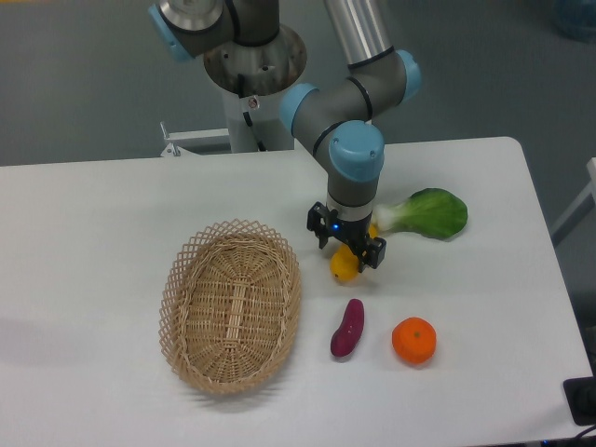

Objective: Pick up the mango from the table
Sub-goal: 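Lower the gripper onto the yellow mango and close around it, then lift the held mango up and carry it away from the table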

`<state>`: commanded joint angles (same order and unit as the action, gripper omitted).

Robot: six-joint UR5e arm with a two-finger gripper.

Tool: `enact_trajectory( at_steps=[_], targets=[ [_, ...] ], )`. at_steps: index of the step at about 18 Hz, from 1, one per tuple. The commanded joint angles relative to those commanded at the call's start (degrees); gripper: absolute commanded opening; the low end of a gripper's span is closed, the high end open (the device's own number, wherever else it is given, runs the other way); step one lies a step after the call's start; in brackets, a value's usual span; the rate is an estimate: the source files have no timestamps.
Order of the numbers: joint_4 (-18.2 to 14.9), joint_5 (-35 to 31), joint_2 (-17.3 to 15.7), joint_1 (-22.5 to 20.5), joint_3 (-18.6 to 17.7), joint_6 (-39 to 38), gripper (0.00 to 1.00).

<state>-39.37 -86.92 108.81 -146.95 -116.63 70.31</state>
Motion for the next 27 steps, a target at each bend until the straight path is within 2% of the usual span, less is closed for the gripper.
enact_trajectory(
  at_steps=[6, 9, 12, 14, 16, 22, 25, 27],
  targets=[
    [-0.09, 0.0, -0.18, 0.0, 0.97, 0.18, 0.56],
    [-0.09, 0.09, -0.35, -0.09, 1.67, 0.35, 0.55],
    [-0.53, 0.0, -1.14, -0.79, 4.12, 0.88, 0.55],
    [-1.49, 0.09, -2.46, -1.67, 7.19, 1.14, 0.55],
    [-4.81, 0.09, -2.55, -3.24, 11.58, 1.49, 0.55],
    [-19.22, 1.05, -1.85, -8.86, 25.64, 3.77, 0.55],
    [-26.35, 2.19, -1.85, -12.47, 30.31, 8.77, 0.55],
    [-29.34, 2.64, -1.85, -14.67, 32.33, 11.59, 0.55]
  ],
)
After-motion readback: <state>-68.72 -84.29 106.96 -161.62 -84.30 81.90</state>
